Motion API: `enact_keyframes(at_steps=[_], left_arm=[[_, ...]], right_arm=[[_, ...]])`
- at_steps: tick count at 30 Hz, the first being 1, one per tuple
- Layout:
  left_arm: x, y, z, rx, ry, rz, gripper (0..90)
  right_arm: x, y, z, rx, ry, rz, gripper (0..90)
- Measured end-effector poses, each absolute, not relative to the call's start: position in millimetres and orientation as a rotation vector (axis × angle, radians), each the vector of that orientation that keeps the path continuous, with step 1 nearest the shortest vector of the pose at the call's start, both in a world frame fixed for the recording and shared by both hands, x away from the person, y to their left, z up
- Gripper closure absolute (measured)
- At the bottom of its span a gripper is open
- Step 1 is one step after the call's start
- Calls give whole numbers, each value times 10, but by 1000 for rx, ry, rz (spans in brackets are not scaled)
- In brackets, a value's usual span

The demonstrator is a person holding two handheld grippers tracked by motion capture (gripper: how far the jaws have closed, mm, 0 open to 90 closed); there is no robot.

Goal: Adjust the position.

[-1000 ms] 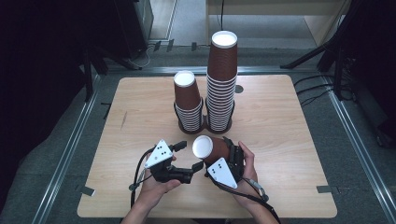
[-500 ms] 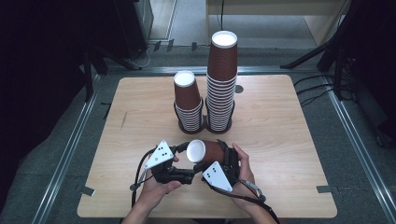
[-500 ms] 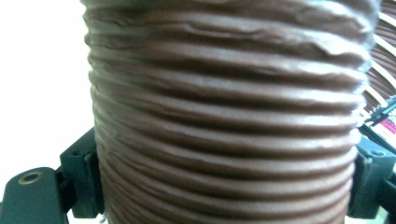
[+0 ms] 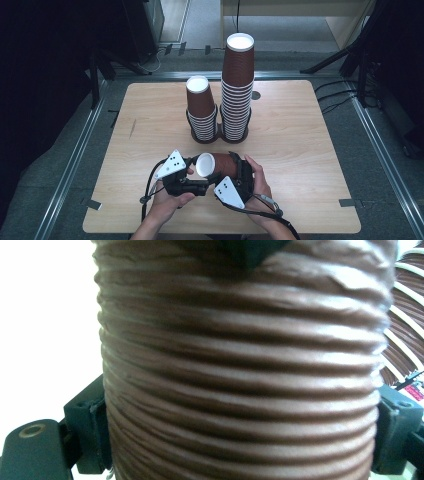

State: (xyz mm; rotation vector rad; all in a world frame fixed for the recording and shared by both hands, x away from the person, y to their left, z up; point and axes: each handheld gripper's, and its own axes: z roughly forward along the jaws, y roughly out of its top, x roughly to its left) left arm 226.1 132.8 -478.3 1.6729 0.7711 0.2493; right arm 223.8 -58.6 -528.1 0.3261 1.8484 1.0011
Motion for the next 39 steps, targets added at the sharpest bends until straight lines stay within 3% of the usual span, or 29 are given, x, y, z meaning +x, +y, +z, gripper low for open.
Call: enact_keyframes(at_steps=[15, 23, 39], left_arm=[[2290, 1348, -4812, 1667, 752, 225, 227], [2292, 1427, -4784, 1633, 756, 243, 231], [2353, 1637, -4775, 1553, 833, 319, 233]], right_arm=[[2246, -597, -5301, 323, 1845, 996, 84], [2248, -644, -5276, 378, 1839, 1043, 1], [2226, -824, -5288, 445, 1830, 1082, 0]])
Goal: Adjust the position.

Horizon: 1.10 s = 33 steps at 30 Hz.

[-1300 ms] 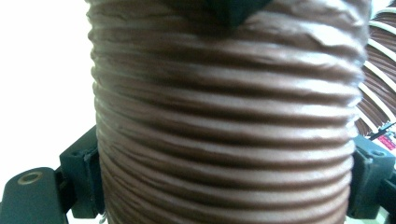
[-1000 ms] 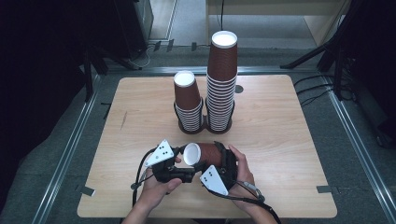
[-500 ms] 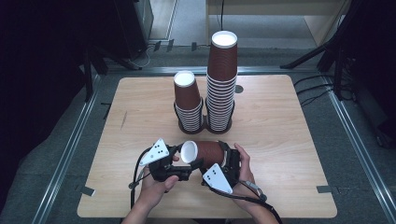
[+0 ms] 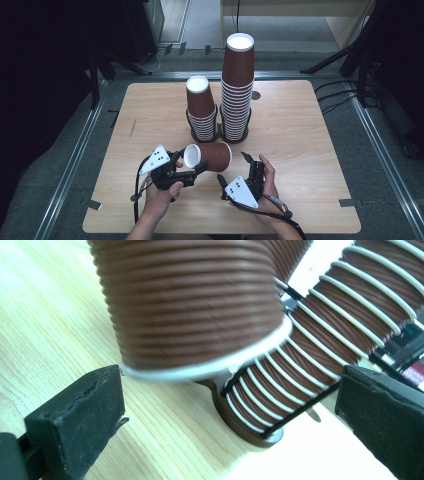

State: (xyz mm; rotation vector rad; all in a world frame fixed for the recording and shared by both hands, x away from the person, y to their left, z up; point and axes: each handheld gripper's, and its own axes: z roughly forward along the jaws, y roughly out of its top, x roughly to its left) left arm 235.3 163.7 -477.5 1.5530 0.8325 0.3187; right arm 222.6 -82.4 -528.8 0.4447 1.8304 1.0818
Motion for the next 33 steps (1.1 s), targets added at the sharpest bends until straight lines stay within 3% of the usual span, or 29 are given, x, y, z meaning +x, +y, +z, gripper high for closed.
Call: enact_keyframes(at_steps=[19, 30, 33], left_arm=[[2400, 1713, -4805, 1515, 890, 396, 233], [2422, 1738, -4819, 1502, 889, 408, 233], [2422, 1734, -4821, 1500, 887, 415, 233]], right_arm=[[2295, -1137, -5211, 723, 1880, 1274, 0], [2346, -1180, -5110, 1070, 1888, 1347, 1], [2317, -1150, -5087, 1105, 1877, 1372, 49]])
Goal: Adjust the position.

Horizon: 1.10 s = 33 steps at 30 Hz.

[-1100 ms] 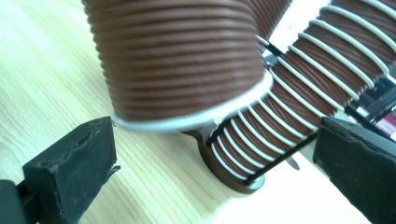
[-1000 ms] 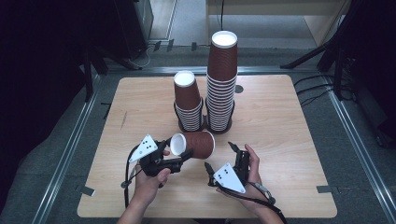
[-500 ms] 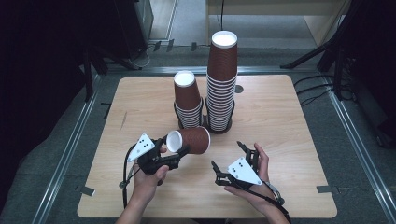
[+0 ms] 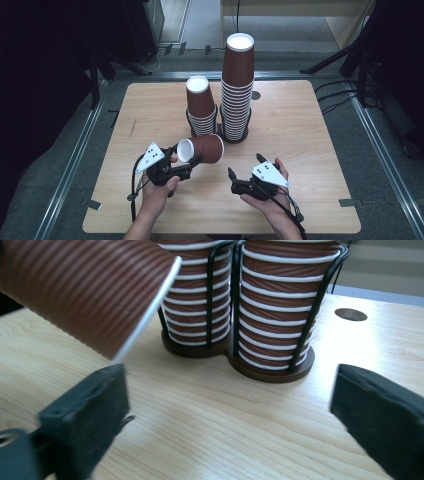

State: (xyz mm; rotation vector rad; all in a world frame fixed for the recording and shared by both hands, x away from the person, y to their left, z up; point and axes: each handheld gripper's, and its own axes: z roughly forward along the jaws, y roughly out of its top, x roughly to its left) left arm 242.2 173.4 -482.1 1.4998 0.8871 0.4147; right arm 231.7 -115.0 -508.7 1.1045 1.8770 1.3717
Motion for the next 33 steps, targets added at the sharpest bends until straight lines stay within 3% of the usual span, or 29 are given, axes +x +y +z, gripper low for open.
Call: enact_keyframes(at_steps=[9, 33], left_arm=[[2415, 1729, -4816, 1480, 885, 421, 232], [2394, 1684, -4849, 1454, 880, 435, 232]], right_arm=[[2220, -1022, -5101, 1270, 1862, 1426, 60], [2291, -960, -5093, 2207, 1367, 2130, 27]])
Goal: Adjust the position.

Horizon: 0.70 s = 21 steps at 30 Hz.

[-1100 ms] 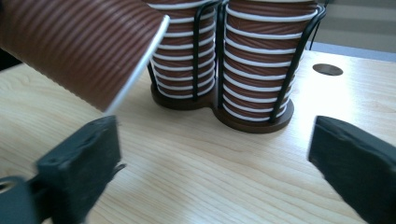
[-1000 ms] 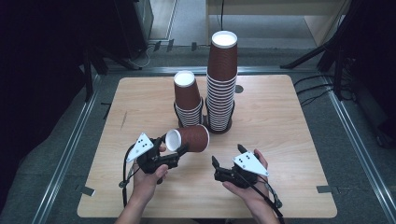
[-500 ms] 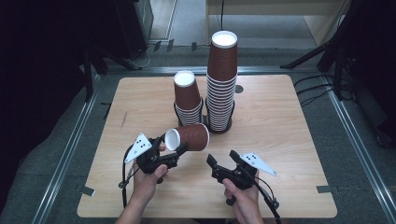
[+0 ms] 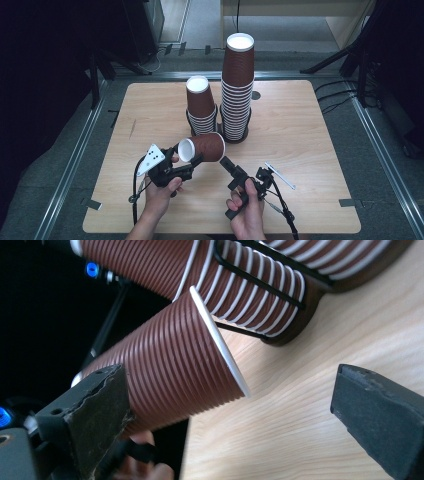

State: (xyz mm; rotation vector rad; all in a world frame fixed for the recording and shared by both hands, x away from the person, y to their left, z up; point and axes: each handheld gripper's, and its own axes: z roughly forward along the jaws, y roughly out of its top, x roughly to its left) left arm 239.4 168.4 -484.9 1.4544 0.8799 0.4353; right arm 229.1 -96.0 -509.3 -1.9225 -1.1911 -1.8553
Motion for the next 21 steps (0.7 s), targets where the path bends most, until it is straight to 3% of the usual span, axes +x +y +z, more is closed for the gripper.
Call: enact_keyframes(at_steps=[21], left_arm=[[2386, 1602, -4896, 1467, 871, 442, 232]], right_arm=[[2400, -644, -5120, -1877, -555, -1601, 16]])
